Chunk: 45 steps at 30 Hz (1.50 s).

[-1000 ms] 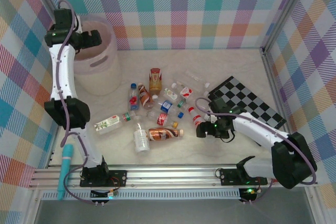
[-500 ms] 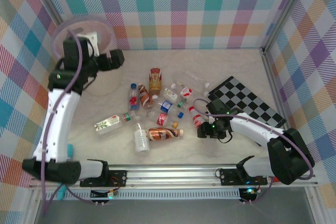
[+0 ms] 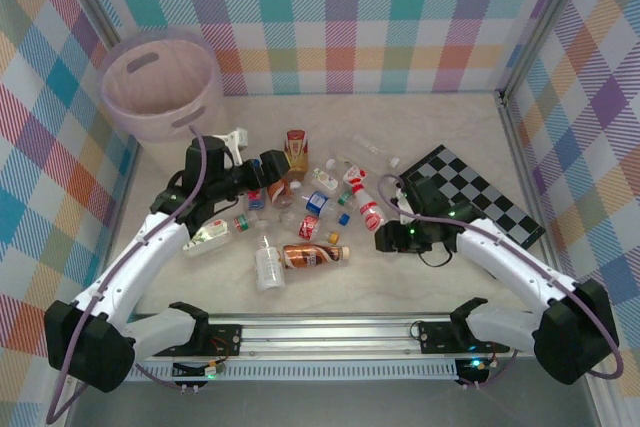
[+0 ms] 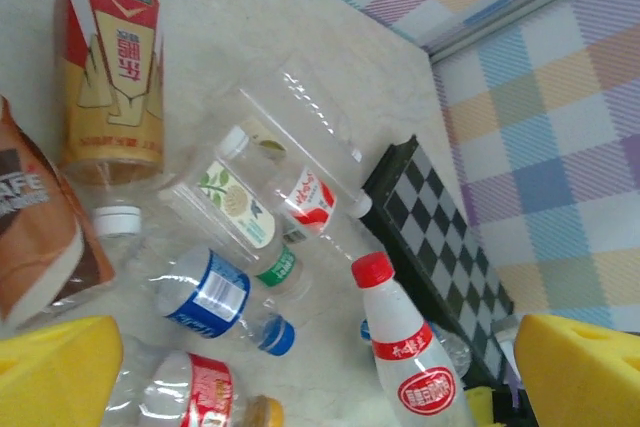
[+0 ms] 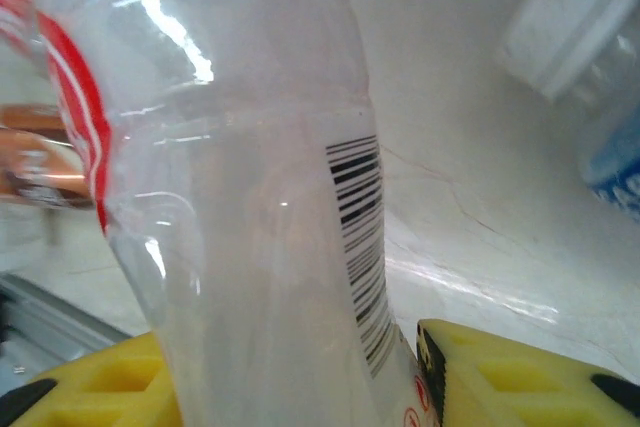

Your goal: Put the plastic bottles in the bin

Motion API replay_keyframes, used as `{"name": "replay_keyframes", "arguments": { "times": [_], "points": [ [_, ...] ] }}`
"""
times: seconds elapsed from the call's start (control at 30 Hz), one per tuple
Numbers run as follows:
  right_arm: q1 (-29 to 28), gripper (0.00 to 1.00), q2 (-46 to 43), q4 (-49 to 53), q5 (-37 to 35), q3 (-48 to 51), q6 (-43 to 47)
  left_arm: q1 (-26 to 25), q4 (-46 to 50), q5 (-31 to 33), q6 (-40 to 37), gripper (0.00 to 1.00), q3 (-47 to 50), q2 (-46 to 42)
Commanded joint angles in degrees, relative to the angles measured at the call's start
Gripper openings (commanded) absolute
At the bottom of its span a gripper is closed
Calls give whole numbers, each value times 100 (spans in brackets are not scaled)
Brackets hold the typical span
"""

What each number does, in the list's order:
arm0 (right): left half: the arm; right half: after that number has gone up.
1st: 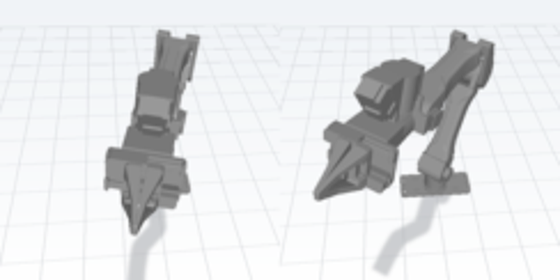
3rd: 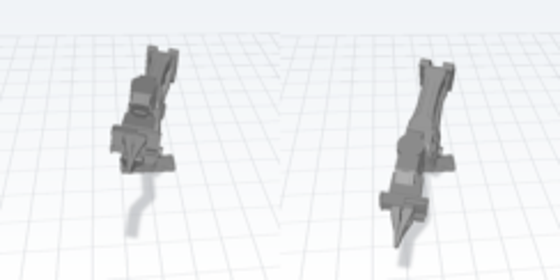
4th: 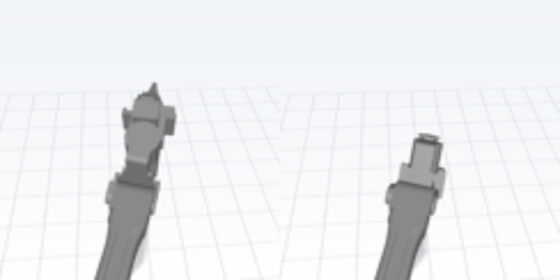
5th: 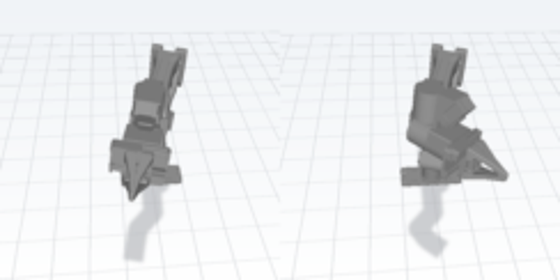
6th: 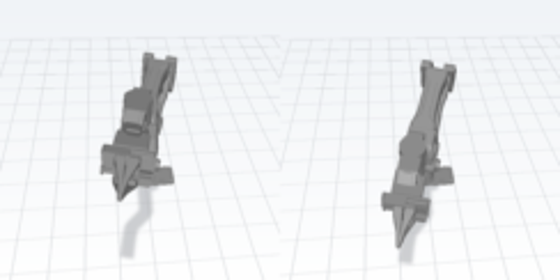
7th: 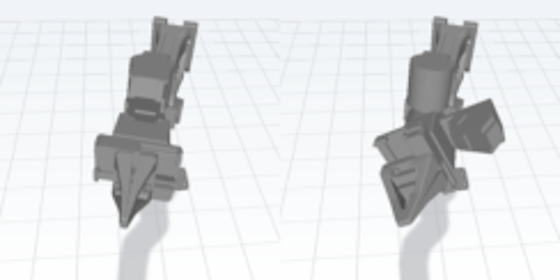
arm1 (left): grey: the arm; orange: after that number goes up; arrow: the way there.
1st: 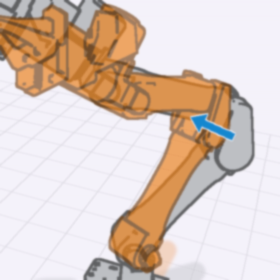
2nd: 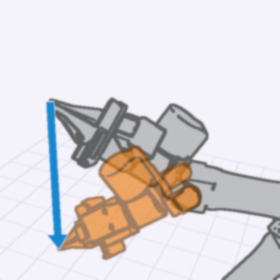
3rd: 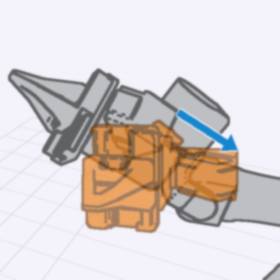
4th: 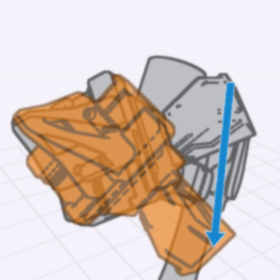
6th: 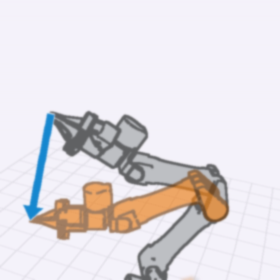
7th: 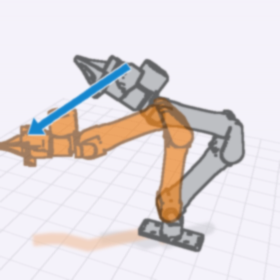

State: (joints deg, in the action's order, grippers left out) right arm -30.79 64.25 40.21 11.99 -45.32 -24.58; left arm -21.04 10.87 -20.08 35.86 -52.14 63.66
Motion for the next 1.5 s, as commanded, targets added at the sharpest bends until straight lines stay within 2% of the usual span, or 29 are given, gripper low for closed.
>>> {"name": "replay_keyframes", "arguments": {
  "times": [0.0, 0.23, 0.37, 0.47, 0.7, 0.87, 1.2, 1.27, 1.4, 1.47],
  "points": [
    [-22, 50, 1, 59, 355, -478, 132, -188, -1586, -357, 1041, 100, 384, -40],
    [-23, 50, 392, -1233, 458, -834, 159, -723, -3302, -553, 2103, 100, 686, 599],
    [-33, 49, 686, -2176, 781, -820, 18, -1109, -3508, -568, 2028, 100, 506, 1148],
    [-70, 48, 856, -2613, 1020, -822, -77, -1304, -3837, -559, 2156, 96, 429, 1562],
    [-149, 47, 1132, -2914, 1303, -832, -168, -1467, -4526, -635, 2474, 89, 193, 2271],
    [-199, 47, 1238, -3047, 1329, -761, -240, -1490, -4511, -596, 2488, 80, -17, 2546],
    [-207, 47, 1222, -2953, 1241, -682, -162, -1491, -3975, -279, 2181, 55, -289, 2677],
    [-208, 50, 1230, -2886, 1254, -701, -126, -1483, -3951, -273, 2171, 53, -332, 2720],
    [-206, 63, 1153, -2665, 1177, -745, 29, -1488, -3922, -260, 2154, 49, -382, 2758],
    [-206, 73, 1077, -2492, 1051, -790, 120, -1489, -3876, -247, 2123, 48, -385, 2757]
  ]
}}
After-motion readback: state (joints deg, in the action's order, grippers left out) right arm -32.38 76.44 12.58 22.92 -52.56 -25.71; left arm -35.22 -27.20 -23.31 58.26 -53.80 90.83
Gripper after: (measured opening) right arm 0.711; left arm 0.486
